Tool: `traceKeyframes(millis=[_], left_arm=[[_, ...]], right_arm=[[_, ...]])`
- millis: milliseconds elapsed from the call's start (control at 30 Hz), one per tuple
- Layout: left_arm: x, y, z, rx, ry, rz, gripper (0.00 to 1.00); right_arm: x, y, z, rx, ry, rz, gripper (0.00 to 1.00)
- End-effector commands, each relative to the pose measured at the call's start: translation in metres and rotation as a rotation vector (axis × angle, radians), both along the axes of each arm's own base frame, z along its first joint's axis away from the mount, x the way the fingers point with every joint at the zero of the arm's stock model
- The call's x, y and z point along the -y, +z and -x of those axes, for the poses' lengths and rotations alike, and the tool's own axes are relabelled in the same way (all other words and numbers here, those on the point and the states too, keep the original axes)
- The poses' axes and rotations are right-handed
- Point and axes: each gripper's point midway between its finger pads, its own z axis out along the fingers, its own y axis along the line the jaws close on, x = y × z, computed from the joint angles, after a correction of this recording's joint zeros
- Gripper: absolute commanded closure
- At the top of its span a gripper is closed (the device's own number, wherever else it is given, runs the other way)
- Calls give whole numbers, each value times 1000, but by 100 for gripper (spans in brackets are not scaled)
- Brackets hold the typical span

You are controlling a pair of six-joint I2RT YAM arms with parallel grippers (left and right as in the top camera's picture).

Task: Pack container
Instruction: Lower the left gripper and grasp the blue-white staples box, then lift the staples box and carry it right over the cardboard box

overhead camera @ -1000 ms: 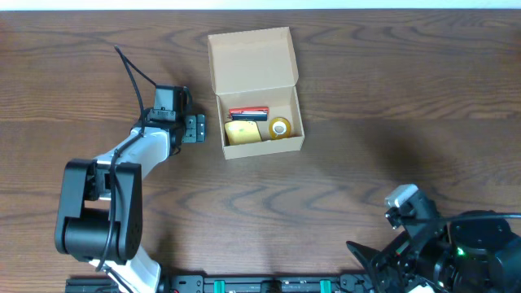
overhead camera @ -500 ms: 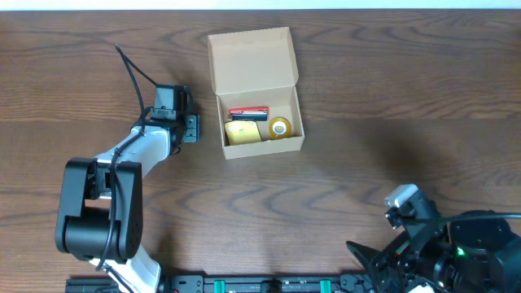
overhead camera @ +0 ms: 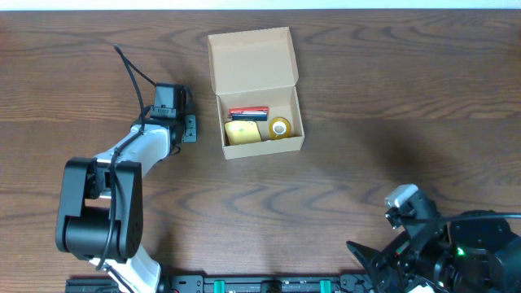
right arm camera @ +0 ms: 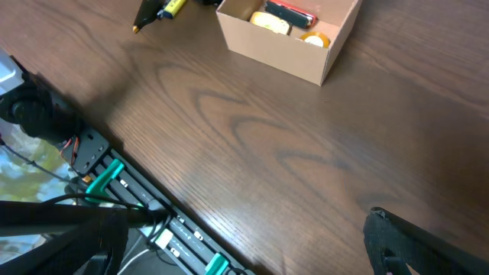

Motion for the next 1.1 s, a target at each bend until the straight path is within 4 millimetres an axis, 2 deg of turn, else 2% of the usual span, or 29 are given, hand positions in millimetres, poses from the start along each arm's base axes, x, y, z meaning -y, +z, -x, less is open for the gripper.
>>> traceKeyframes(millis=[0, 133, 300, 367, 500, 667, 900, 1067], left_arm=[[-6, 9, -12, 5, 41, -10, 65], [-4, 38, -23, 20, 39, -8, 76], [2, 94, -42, 94, 31, 15, 85], [7, 117, -47, 131, 18, 29, 94], [34, 153, -52, 207, -43, 73, 95], [76, 162, -46, 227, -62, 123, 94], [95, 166, -46, 250, 0, 177, 95], [110, 168, -43, 253, -38, 193, 94]], right_arm=[[-1, 0, 1, -9, -1, -8, 1], [-1, 0, 1, -9, -1, -8, 1], [-1, 0, 1, -9, -1, -8, 1], [-1, 0, 1, -9, -1, -8, 1], [-1, 0, 1, -9, -1, -8, 1], [-1, 0, 1, -9, -1, -8, 1], [-1, 0, 1, -9, -1, -8, 0], [-1, 0, 1, -9, -1, -8, 1]])
